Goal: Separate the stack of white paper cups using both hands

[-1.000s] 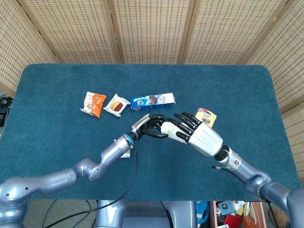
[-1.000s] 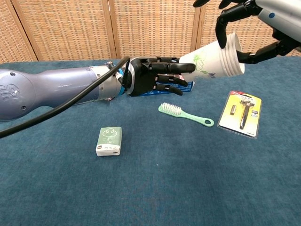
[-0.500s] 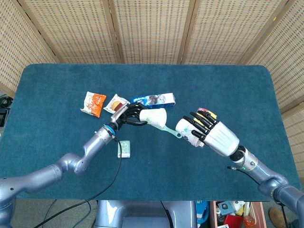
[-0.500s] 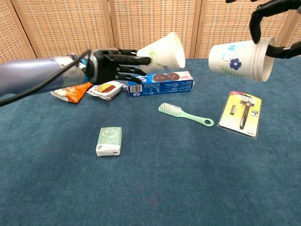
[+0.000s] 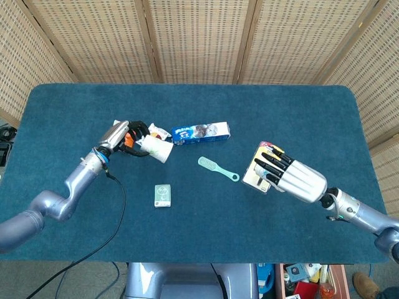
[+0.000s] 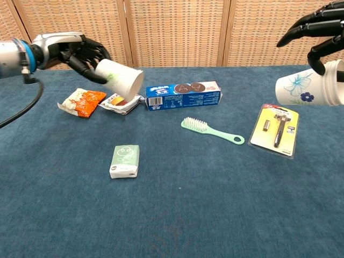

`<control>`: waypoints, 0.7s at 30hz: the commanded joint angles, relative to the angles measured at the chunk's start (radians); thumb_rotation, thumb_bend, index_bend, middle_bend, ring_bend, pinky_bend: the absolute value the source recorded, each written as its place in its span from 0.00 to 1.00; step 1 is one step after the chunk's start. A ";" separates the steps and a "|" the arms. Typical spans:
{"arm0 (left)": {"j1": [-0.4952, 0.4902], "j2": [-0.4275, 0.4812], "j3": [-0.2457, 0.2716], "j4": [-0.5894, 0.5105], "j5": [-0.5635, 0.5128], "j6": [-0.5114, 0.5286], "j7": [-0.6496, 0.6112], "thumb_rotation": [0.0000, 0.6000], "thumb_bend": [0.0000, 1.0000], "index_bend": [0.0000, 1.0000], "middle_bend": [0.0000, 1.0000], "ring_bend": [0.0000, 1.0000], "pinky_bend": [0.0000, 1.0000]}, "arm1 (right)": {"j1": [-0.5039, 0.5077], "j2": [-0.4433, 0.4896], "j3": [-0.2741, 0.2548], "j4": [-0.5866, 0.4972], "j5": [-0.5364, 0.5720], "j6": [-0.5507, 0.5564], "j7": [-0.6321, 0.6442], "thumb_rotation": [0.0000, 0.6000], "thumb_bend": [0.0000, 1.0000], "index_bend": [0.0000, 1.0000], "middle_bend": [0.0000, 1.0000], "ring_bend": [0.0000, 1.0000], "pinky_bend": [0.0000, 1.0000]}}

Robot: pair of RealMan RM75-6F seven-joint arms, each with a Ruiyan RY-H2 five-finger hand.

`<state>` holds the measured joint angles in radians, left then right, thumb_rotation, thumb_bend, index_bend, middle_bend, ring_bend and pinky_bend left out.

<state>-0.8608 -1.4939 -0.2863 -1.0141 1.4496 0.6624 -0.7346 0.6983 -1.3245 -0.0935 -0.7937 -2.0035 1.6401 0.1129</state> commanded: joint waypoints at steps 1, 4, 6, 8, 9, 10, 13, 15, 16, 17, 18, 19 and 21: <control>0.012 0.050 0.079 0.054 0.071 0.081 0.238 1.00 0.12 0.50 0.48 0.44 0.45 | 0.034 0.063 -0.034 -0.061 -0.039 -0.057 -0.045 1.00 0.58 0.68 0.28 0.22 0.32; 0.019 0.054 0.100 0.062 0.081 0.112 0.373 1.00 0.12 0.50 0.48 0.44 0.45 | 0.059 0.112 -0.060 -0.122 -0.069 -0.113 -0.081 1.00 0.58 0.68 0.28 0.22 0.32; 0.026 0.055 0.110 0.058 0.080 0.133 0.455 1.00 0.12 0.50 0.48 0.44 0.45 | 0.078 0.143 -0.078 -0.166 -0.090 -0.161 -0.110 1.00 0.58 0.68 0.28 0.22 0.32; 0.033 0.052 0.119 0.055 0.079 0.149 0.512 1.00 0.12 0.50 0.48 0.44 0.45 | 0.095 0.163 -0.090 -0.198 -0.104 -0.203 -0.131 1.00 0.58 0.68 0.28 0.22 0.32; 0.037 0.049 0.124 0.054 0.078 0.159 0.542 1.00 0.12 0.50 0.48 0.44 0.45 | 0.104 0.172 -0.097 -0.216 -0.111 -0.229 -0.142 1.00 0.58 0.68 0.28 0.22 0.32; 0.041 0.044 0.128 0.055 0.077 0.169 0.570 1.00 0.12 0.50 0.48 0.44 0.45 | 0.112 0.178 -0.103 -0.231 -0.116 -0.254 -0.152 1.00 0.58 0.68 0.28 0.22 0.33; 0.048 0.029 0.141 0.061 0.078 0.190 0.629 1.00 0.12 0.50 0.48 0.44 0.45 | 0.129 0.186 -0.113 -0.256 -0.122 -0.309 -0.170 1.00 0.58 0.68 0.29 0.23 0.34; 0.058 0.005 0.165 0.072 0.085 0.202 0.690 1.00 0.12 0.50 0.48 0.44 0.45 | 0.139 0.178 -0.120 -0.276 -0.115 -0.369 -0.177 1.00 0.58 0.68 0.30 0.23 0.35; 0.061 -0.005 0.166 0.076 0.077 0.203 0.701 1.00 0.12 0.50 0.48 0.44 0.45 | 0.140 0.174 -0.120 -0.282 -0.112 -0.385 -0.183 1.00 0.58 0.68 0.30 0.23 0.35; 0.062 -0.012 0.168 0.079 0.070 0.202 0.708 1.00 0.12 0.50 0.48 0.44 0.45 | 0.141 0.171 -0.121 -0.286 -0.110 -0.396 -0.190 1.00 0.58 0.68 0.30 0.23 0.35; 0.063 -0.016 0.170 0.079 0.066 0.201 0.711 1.00 0.12 0.50 0.47 0.44 0.45 | 0.140 0.168 -0.121 -0.287 -0.109 -0.400 -0.194 1.00 0.58 0.68 0.30 0.23 0.35; 0.063 -0.018 0.173 0.079 0.064 0.199 0.711 1.00 0.12 0.50 0.46 0.44 0.45 | 0.139 0.165 -0.122 -0.288 -0.108 -0.403 -0.198 1.00 0.57 0.68 0.30 0.23 0.35; 0.063 -0.020 0.180 0.074 0.060 0.194 0.707 1.00 0.12 0.50 0.42 0.41 0.45 | 0.136 0.156 -0.120 -0.285 -0.106 -0.405 -0.206 1.00 0.51 0.64 0.29 0.23 0.35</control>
<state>-0.7987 -1.5124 -0.1082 -0.9391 1.5121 0.8576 -0.0265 0.8340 -1.1641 -0.2129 -1.0791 -2.1112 1.2370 -0.0886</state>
